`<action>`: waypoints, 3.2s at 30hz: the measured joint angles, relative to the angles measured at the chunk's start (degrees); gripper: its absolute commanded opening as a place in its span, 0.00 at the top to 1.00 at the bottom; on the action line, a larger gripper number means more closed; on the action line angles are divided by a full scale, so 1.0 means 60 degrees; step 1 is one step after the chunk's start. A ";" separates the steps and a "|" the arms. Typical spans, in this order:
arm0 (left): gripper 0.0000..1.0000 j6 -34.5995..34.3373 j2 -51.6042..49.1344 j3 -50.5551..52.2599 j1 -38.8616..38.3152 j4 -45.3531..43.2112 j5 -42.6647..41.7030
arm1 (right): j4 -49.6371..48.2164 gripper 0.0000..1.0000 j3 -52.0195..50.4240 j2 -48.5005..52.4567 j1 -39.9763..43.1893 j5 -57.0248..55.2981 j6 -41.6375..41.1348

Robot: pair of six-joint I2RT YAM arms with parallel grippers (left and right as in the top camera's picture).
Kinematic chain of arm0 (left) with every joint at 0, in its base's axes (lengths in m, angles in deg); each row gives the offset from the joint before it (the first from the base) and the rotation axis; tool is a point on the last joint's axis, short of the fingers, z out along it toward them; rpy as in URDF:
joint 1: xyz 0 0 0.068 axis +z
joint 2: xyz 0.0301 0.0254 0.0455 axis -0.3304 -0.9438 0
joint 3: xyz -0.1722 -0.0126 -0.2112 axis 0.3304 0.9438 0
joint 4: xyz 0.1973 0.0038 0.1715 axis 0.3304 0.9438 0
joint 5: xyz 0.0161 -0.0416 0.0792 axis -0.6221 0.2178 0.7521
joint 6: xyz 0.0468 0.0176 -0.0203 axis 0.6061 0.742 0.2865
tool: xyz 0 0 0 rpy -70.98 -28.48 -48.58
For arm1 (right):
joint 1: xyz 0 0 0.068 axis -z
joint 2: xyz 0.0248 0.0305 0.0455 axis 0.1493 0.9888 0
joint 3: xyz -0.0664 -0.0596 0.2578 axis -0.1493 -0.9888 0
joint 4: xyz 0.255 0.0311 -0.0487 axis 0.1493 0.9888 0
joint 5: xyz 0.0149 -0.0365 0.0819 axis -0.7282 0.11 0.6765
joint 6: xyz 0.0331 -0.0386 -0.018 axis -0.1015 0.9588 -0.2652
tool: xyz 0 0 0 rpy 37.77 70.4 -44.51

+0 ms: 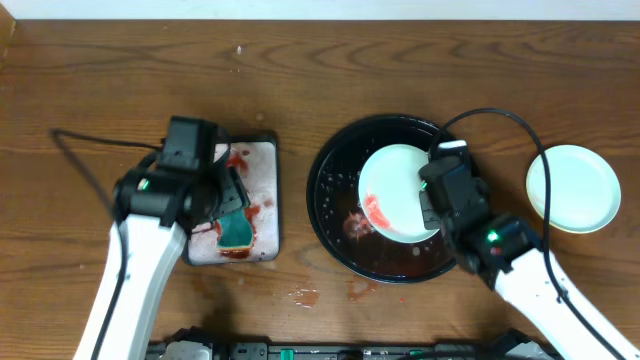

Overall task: Clean dirty plates on tray and stack at the side
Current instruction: 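Return the sponge to the soapy tray with the left gripper, then tilt the cleaned plate upright with the right gripper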

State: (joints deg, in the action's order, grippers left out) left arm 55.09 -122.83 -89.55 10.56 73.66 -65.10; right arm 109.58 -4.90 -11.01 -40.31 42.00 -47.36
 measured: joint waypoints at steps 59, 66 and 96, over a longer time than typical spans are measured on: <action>0.11 -0.0007 0.1614 0.0000 0.0000 0.0244 -0.0051 | -0.1290 0.99 0.0000 -0.0302 -0.5005 -0.7104 0.3220; 0.12 -0.0007 0.1614 0.0000 0.0004 0.0244 -0.0047 | -0.1290 0.99 0.0000 -0.0302 -0.5005 -0.7104 0.3220; 0.11 -0.0007 0.1614 0.0000 0.0000 0.0244 -0.0047 | -0.1249 0.99 0.0000 -0.0302 -0.5005 -0.7391 0.3246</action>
State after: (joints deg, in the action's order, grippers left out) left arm 55.05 -113.15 -89.55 10.56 75.13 -65.38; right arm 102.08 -4.90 -12.83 -70.34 -2.35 -27.88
